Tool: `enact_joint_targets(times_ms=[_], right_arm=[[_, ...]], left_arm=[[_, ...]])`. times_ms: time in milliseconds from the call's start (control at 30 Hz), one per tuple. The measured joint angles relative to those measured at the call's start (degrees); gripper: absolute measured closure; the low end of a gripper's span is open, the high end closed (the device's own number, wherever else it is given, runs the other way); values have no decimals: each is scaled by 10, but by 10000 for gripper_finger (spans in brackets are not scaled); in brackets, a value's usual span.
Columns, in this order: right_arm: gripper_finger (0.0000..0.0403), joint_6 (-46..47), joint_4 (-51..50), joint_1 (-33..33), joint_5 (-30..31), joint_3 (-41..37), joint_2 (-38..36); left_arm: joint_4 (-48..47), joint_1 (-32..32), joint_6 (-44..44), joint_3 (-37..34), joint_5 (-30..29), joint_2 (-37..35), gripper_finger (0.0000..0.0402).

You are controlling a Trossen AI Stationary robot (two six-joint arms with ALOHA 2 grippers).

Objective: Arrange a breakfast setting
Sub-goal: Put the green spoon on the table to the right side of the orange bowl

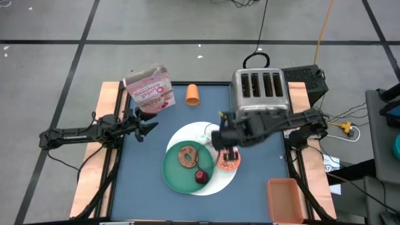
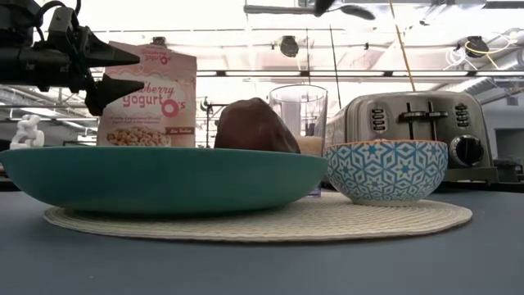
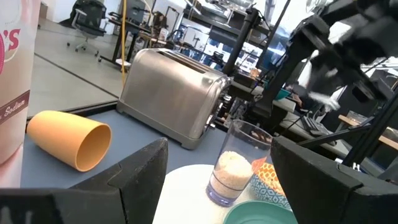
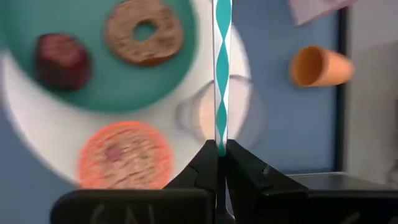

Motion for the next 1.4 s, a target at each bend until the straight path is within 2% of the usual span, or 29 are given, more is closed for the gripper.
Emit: enact_joint_targets(times_ms=[200,367,533,800,967,1100,1267,1400], right_arm=[[389,54,3,53,-1,-91,-37],[389,89,17,91,-77,-171,-75],[389,62,39,128,-142,-231,-108],[389,-112,41,154,-238,-293,-116],[389,-265,42,154,-269,-344,-115],[389,-398,45,154,-268,-379,-115],[389,-457,84,152,-224,-420,-115],[386,-514,106,151,-219,-458,-115]], left_arm=[[0,0,9,0,0,0,115],[0,0,8,0,0,0,115],[0,0,4,0,0,0,115],[0,0,-21,0,0,0,115],[0,0,-28,0,0,0,115],[0,0,-28,0,0,0,115],[0,0,-28,0,0,0,115],[0,0,-28,0,0,0,115]])
